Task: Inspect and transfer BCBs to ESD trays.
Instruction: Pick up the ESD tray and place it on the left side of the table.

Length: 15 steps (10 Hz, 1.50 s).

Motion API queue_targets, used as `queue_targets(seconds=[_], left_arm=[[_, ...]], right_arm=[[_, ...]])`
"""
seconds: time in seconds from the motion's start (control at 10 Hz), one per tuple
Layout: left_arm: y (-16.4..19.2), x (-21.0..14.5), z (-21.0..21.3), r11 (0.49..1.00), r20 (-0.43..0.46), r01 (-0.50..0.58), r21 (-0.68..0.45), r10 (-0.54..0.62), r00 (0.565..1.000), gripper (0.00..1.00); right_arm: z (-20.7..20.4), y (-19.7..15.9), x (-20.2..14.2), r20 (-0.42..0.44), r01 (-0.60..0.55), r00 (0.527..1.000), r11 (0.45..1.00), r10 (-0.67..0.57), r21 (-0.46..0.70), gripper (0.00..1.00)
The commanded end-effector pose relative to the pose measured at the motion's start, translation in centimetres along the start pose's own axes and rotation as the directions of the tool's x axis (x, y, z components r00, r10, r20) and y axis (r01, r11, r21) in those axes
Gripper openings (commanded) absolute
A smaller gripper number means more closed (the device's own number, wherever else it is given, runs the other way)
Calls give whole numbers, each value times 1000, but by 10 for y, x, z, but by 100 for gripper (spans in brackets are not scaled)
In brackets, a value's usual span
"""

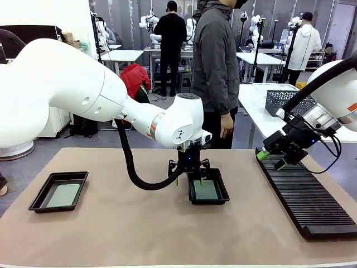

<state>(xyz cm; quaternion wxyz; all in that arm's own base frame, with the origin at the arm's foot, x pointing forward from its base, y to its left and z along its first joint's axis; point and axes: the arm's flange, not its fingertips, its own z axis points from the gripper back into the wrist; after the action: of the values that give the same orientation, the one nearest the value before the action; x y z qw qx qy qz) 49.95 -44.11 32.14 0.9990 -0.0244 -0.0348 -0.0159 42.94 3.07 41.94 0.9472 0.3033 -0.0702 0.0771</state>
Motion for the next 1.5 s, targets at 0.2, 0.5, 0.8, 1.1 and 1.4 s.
queue_targets(seconds=[0.2,0.5,0.8,1.1,1.4], left_arm=[[3,-2,3,1000,1,0,1,0,1000,100],[3,-2,3,1000,1,0,1,0,1000,100],[0,3,-1,1000,-7,1,-2,-1,1000,95],[1,4,-3,1000,-13,1,-17,-1,1000,84],[3,6,-7,999,-16,-2,-34,1,1000,69]], right_arm=[[-1,2,1,11,18,1000,1000,-18,-4,100],[-1,2,1,11,18,1000,1000,-18,-4,100],[-1,2,1,11,18,1000,1000,-18,-4,100],[-1,2,1,11,18,1000,1000,-18,-4,100],[-1,2,1,11,18,1000,1000,-18,-4,100]])
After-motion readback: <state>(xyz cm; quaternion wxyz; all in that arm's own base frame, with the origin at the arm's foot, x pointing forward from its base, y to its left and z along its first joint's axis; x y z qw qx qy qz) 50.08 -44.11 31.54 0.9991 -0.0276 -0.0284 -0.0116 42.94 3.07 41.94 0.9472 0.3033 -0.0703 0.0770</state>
